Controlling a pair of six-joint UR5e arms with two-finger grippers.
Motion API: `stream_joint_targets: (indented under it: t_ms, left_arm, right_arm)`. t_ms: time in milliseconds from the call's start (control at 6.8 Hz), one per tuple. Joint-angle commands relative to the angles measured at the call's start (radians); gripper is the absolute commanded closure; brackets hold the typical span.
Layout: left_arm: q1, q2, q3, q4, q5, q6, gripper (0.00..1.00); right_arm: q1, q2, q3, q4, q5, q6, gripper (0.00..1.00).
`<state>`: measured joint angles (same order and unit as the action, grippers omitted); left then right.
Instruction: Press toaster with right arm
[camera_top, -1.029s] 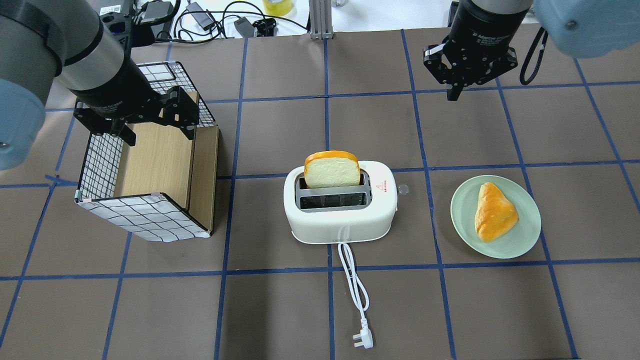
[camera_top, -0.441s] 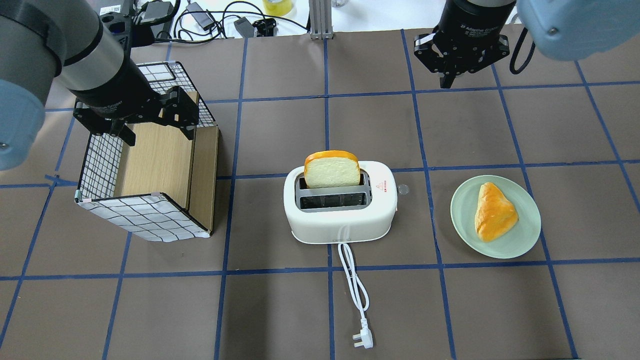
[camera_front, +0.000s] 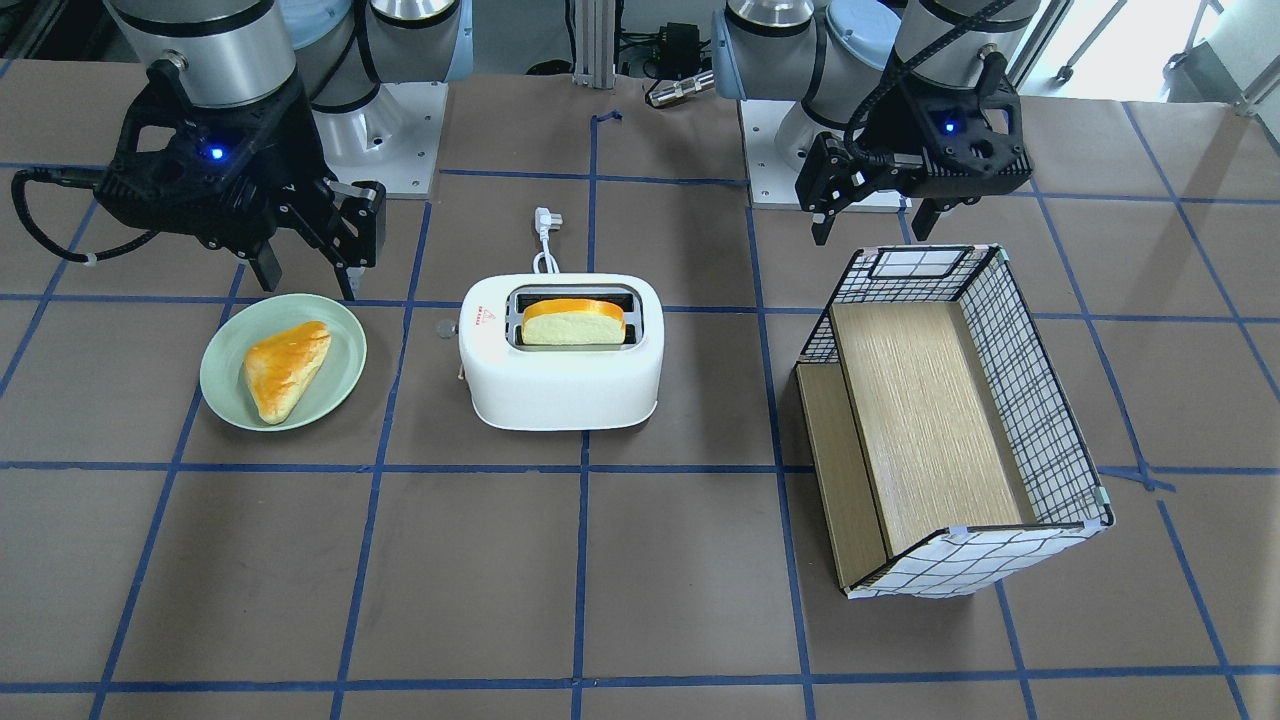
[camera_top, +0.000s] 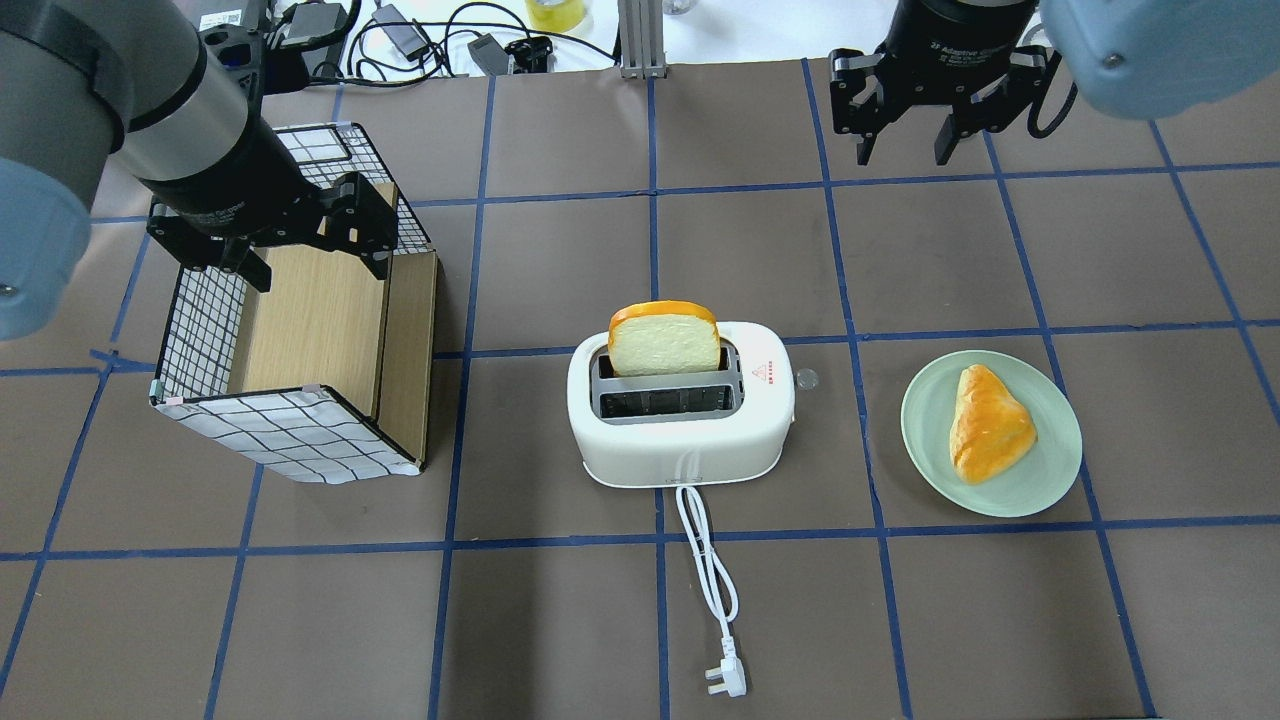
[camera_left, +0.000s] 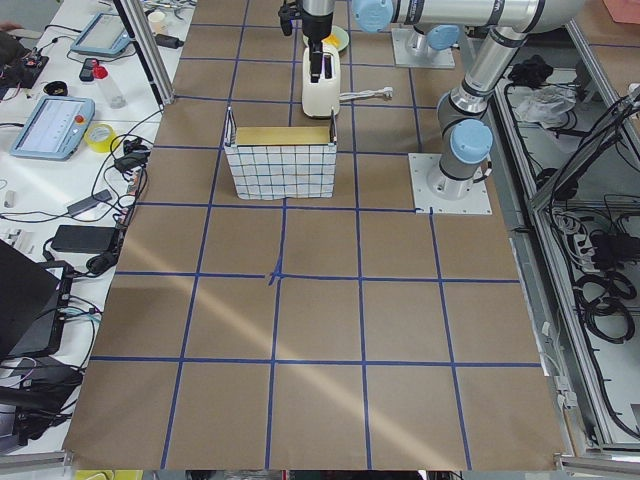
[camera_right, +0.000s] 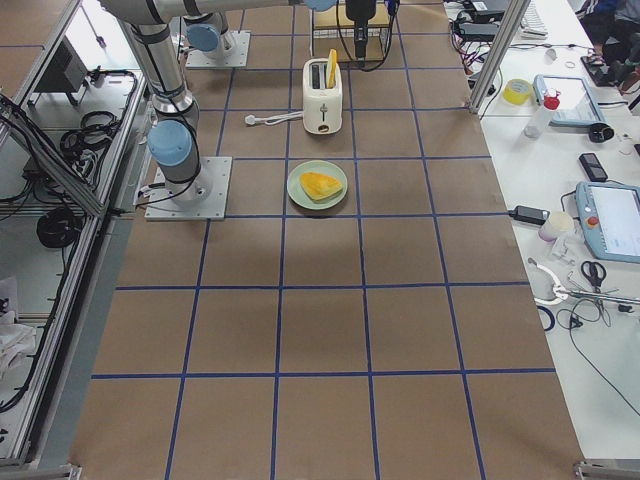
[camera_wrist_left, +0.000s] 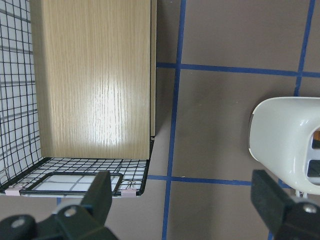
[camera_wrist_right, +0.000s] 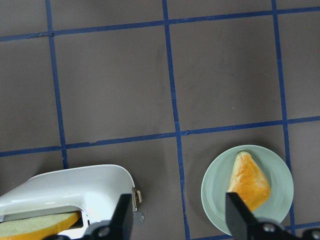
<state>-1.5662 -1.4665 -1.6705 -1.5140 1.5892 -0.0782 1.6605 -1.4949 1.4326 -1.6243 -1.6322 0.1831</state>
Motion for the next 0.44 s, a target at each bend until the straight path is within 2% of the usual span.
stream_joint_targets:
  t_ms: [0,294]
  left_arm:
    - [0.000,0.000,0.000,0.000,0.000,0.000,0.00]
    - [0.000,0.000,0.000,0.000,0.000,0.000,0.00]
  right_arm:
    - [0.001,-0.002,-0.001,0.001,-0.005,-0.001,0.00]
    - [-0.001,-0.002,-0.001,0.000,-0.005,-0.001,0.00]
